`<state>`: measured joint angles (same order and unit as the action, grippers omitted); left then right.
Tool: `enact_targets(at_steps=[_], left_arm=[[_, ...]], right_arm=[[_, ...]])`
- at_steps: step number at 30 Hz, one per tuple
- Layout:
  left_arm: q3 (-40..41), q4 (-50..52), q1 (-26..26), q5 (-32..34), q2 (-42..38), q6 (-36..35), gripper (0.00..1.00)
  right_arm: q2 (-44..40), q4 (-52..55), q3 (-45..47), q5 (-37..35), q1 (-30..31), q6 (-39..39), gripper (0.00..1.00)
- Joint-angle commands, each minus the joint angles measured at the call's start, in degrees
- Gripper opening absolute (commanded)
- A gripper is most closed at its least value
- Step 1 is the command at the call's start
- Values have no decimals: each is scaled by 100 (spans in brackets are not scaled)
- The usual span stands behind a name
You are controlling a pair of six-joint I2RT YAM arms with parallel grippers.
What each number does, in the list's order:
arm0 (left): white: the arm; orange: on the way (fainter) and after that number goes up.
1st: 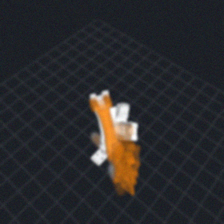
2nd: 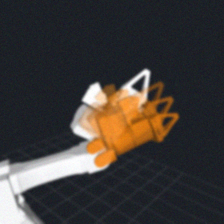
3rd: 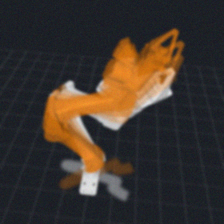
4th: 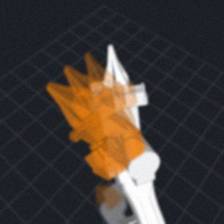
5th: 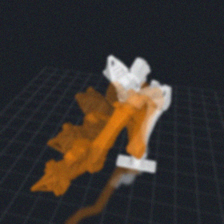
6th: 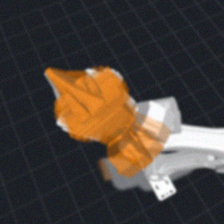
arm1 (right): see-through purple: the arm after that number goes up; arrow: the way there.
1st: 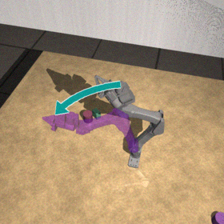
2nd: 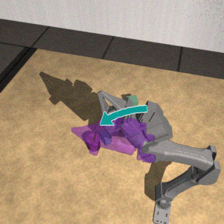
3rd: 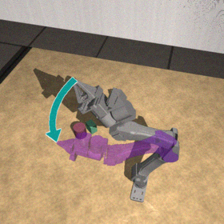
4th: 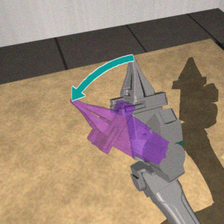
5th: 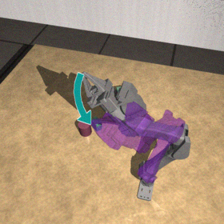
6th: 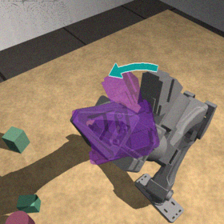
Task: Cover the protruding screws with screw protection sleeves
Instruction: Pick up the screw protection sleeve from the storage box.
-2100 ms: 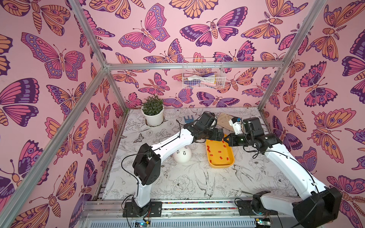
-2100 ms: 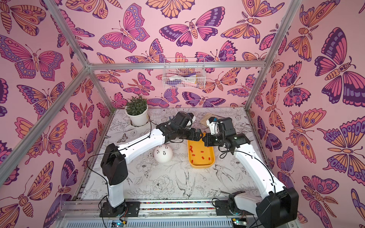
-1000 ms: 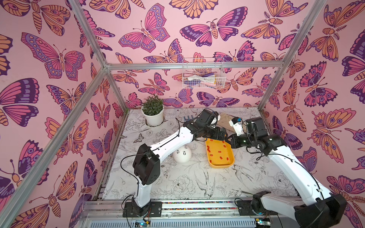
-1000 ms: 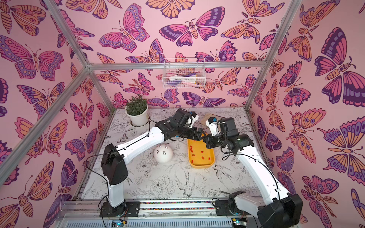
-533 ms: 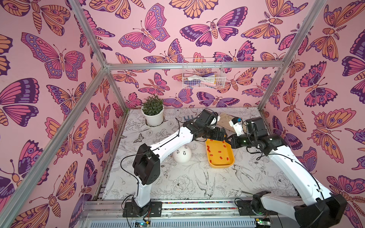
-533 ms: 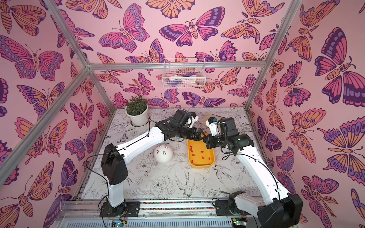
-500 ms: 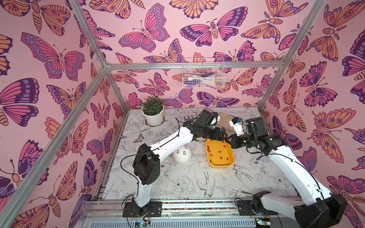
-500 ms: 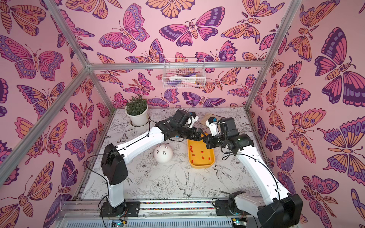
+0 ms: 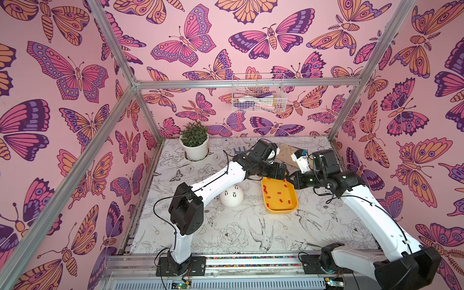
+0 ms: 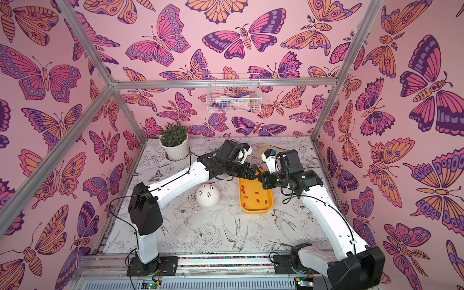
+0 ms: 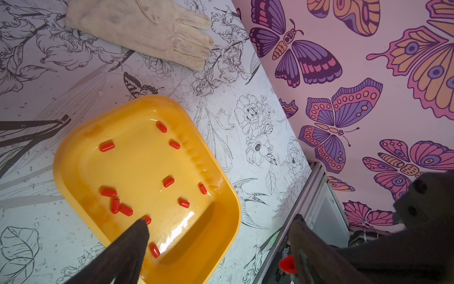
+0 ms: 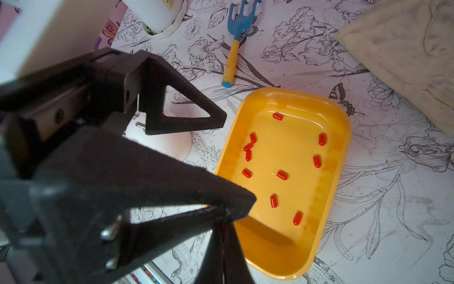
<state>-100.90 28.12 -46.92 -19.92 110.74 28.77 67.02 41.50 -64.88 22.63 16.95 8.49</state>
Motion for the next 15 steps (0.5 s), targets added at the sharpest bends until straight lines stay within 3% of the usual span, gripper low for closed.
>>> enact_targets(at_steps=[1, 15], left_arm=[[141, 202, -19, 99, 75, -135, 91], [130, 264, -19, 199, 86, -162, 91]], right_arm=[[-98, -63, -244, -40, -10, -115, 6], [-115, -69, -229, -28, -13, -115, 7]])
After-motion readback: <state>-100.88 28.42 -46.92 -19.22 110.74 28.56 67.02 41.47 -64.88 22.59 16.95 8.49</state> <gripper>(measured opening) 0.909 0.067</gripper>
